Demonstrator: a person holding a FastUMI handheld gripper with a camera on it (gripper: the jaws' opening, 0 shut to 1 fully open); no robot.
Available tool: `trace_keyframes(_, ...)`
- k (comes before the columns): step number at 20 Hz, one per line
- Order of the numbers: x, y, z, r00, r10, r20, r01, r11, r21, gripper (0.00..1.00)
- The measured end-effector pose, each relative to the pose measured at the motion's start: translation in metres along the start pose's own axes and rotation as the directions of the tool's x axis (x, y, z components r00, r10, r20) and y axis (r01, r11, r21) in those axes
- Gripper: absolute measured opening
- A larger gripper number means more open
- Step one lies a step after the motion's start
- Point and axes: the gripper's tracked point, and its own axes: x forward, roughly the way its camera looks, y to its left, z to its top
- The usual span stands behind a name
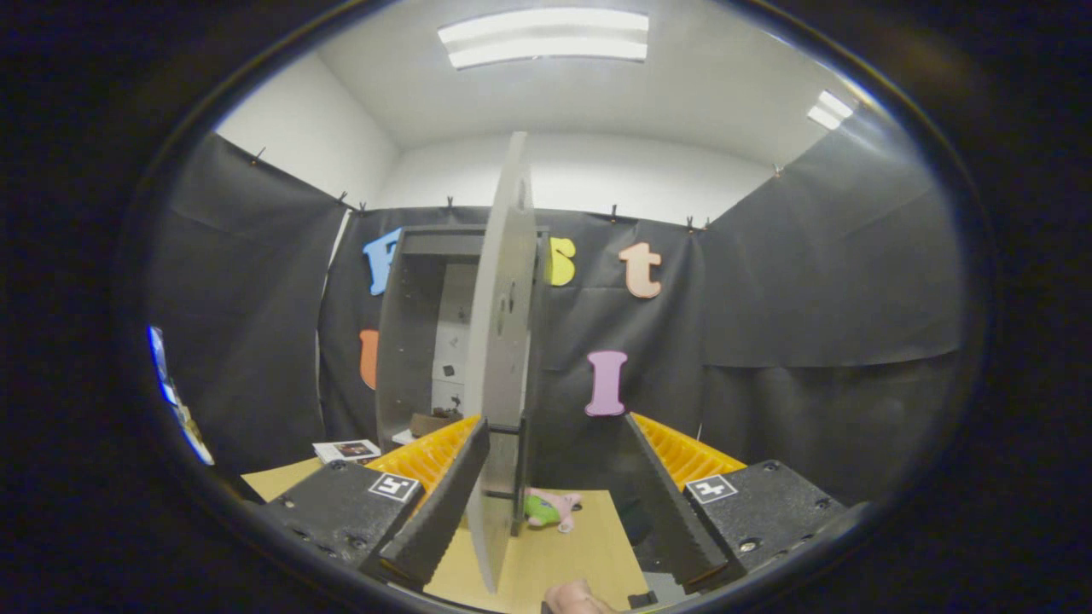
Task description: Open the shoe cabinet door, grab the shoes and put them into the shoe cabinet, then close the shoe cabinet door.
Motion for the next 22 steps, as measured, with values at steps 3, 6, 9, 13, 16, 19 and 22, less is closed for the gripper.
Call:
trace_keyframes(3,0.012,-0.041,-0.013,1.000,-0.018,-0.018,0.018,1.000,-0.005,0.99)
trace_keyframes(6,0.041,-0.079,-0.040,0.997,-0.055,-0.062,0.053,0.998,-0.022,0.98)
trace_keyframes(9,0.073,-0.103,-0.062,0.994,-0.065,-0.087,0.062,0.997,-0.034,0.98)
trace_keyframes(13,0.112,-0.092,-0.093,0.993,0.019,-0.116,-0.014,0.999,0.044,0.98)
trace_keyframes(16,0.135,-0.069,-0.098,0.989,0.084,-0.119,-0.072,0.993,0.097,0.99)
trace_keyframes(19,0.145,-0.042,-0.093,0.986,0.124,-0.113,-0.115,0.990,0.081,0.99)
trace_keyframes(22,0.142,-0.008,-0.088,0.978,0.177,-0.111,-0.171,0.984,0.057,0.99)
